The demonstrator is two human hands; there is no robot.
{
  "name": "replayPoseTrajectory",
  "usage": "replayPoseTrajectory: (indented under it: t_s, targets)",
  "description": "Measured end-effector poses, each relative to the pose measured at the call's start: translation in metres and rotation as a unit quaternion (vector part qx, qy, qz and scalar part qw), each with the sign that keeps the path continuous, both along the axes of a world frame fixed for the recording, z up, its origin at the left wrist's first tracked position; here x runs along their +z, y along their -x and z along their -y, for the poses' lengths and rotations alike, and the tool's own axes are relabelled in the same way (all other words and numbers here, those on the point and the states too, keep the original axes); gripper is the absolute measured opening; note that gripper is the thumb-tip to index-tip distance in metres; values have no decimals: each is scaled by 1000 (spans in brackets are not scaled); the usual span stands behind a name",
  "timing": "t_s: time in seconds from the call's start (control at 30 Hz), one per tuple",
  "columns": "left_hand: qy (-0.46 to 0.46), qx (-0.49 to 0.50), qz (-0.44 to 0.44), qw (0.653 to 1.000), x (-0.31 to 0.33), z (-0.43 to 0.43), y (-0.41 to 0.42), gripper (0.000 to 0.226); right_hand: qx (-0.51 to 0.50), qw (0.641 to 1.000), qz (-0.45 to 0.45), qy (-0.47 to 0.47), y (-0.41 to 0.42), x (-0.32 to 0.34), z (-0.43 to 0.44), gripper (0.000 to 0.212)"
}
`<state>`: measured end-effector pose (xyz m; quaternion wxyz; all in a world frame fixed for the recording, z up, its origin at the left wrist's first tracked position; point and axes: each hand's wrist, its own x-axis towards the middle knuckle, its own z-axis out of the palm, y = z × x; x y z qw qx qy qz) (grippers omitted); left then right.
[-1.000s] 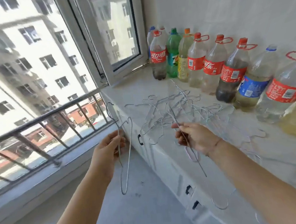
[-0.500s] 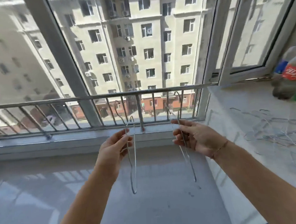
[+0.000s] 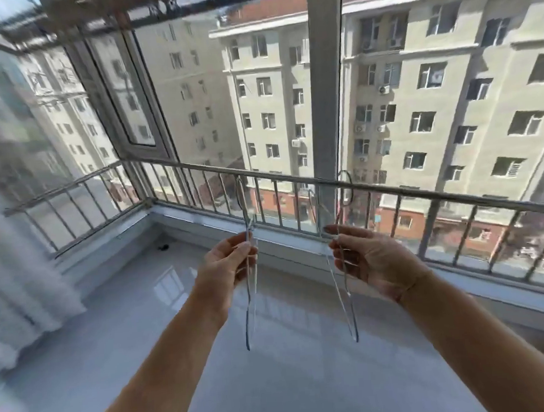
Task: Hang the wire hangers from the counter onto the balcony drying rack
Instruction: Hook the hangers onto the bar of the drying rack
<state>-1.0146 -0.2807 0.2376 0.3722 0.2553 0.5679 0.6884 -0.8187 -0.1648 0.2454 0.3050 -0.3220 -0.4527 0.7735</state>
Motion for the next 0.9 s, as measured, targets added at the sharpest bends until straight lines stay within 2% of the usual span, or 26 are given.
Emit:
replayPoseTrajectory:
  t_s: [0.33,0.5,0.9]
  targets:
    - [-33,96,-23,995,17,12,158,17,117,993,-22,-15,198,13,-22,24]
    - [-43,136,-36,989,32,-19,242,15,148,987,-52,-21,303,24,-56,24]
    - [-70,166,-39,983,83,-101,433,16,181,978,-91,-53,521,76,-139,24]
